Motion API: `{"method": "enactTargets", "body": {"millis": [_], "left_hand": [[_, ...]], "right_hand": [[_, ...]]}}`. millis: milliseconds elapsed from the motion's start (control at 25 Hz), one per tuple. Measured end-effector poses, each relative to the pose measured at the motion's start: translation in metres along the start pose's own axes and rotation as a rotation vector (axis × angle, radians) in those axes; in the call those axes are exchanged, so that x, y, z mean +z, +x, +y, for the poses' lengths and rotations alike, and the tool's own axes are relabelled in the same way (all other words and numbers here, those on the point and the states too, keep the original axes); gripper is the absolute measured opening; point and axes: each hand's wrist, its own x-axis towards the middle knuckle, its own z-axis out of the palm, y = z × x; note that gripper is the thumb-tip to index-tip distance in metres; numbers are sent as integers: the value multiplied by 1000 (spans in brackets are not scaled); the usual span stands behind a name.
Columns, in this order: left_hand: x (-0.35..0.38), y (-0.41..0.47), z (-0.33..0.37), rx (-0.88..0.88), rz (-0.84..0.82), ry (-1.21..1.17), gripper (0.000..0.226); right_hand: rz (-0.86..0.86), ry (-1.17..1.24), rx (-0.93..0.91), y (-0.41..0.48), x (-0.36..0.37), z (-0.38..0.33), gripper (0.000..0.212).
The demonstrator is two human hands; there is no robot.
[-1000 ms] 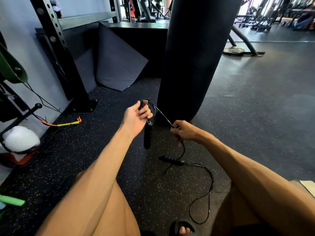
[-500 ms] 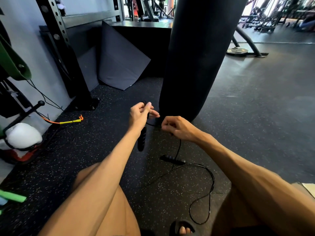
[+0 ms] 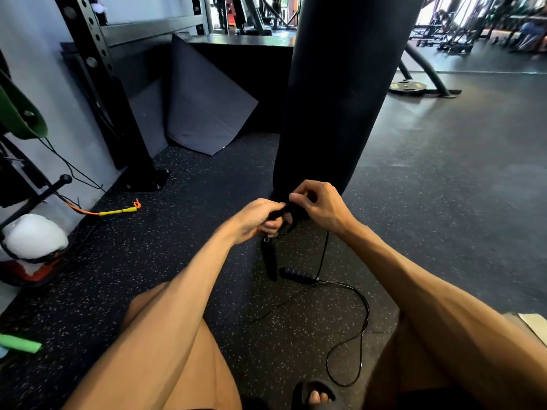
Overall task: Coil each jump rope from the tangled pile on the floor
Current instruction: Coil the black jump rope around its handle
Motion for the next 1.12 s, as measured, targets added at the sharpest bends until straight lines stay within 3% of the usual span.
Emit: {"method": "enactTargets", "body": {"millis": [160, 320, 520, 720, 880, 1000, 1120], "left_hand": [[-1, -5, 7, -20, -140, -229, 35], [-2, -3, 7, 54, -145, -532, 31], [-8, 2, 12, 187, 159, -888, 34], [-12, 11, 11, 263, 481, -1067, 37], [-17, 14, 3, 347, 636, -893, 30], [-16, 17, -4, 386, 696, -468, 25], [-17, 21, -8, 362, 640, -87, 23]], "right_hand": [[-24, 200, 154, 0, -3, 6, 24], [-113, 402, 361, -5, 0, 6, 15], [-359, 428, 536, -18, 4, -1, 14], [-651, 225, 518, -22, 9, 3, 16], [-729, 114, 547, -27, 15, 9, 10], [-699, 140, 446, -24, 13, -4, 9], [-589, 111, 239, -15, 3, -19, 16]]}}
